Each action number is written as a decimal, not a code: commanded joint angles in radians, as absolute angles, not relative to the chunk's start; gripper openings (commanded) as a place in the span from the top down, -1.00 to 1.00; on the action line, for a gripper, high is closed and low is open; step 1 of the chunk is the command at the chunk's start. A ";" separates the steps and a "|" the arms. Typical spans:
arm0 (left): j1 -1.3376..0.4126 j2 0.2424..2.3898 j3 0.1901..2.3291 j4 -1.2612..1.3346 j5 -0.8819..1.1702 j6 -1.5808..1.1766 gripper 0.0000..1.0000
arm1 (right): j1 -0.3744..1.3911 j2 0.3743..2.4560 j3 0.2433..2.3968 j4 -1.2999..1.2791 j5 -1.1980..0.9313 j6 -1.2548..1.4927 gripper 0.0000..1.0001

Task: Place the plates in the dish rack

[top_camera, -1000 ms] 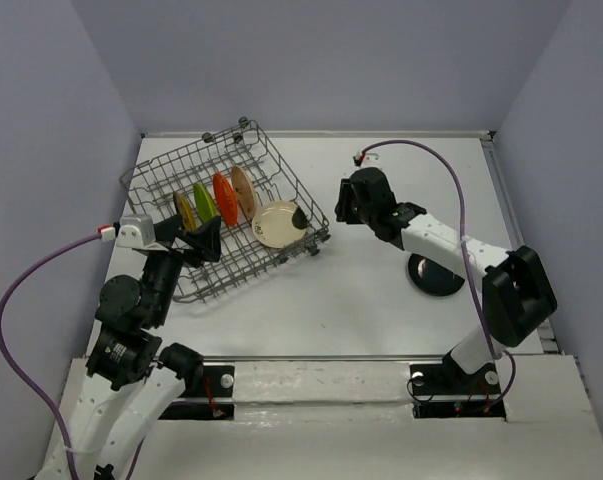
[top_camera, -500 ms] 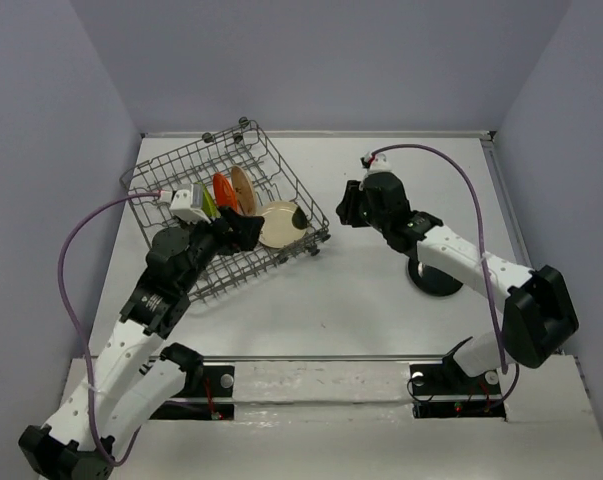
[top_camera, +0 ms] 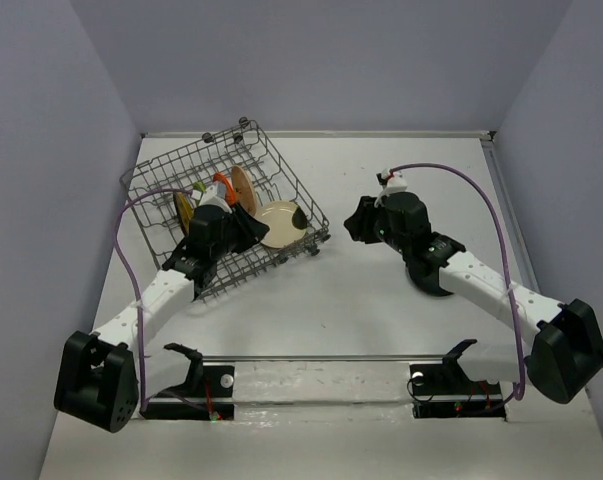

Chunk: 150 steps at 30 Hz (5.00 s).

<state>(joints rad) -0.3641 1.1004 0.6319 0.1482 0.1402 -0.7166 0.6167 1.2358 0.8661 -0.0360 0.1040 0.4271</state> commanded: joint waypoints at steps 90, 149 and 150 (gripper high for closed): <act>-0.342 0.713 0.566 0.327 0.465 -0.542 0.89 | 0.577 1.252 1.065 0.160 -0.777 0.299 -0.65; -0.339 0.446 0.675 0.005 -0.164 -0.261 -0.98 | 0.709 1.862 1.759 -0.150 0.364 0.341 0.87; -0.344 0.446 0.675 0.003 -0.163 -0.259 -0.98 | 0.709 1.888 1.791 -0.159 0.412 0.324 0.86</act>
<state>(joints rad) -0.3382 0.4435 0.6514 -0.0086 -0.1020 -0.2714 0.6678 1.8351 1.6623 -0.1066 0.0181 0.3973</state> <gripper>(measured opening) 0.990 0.166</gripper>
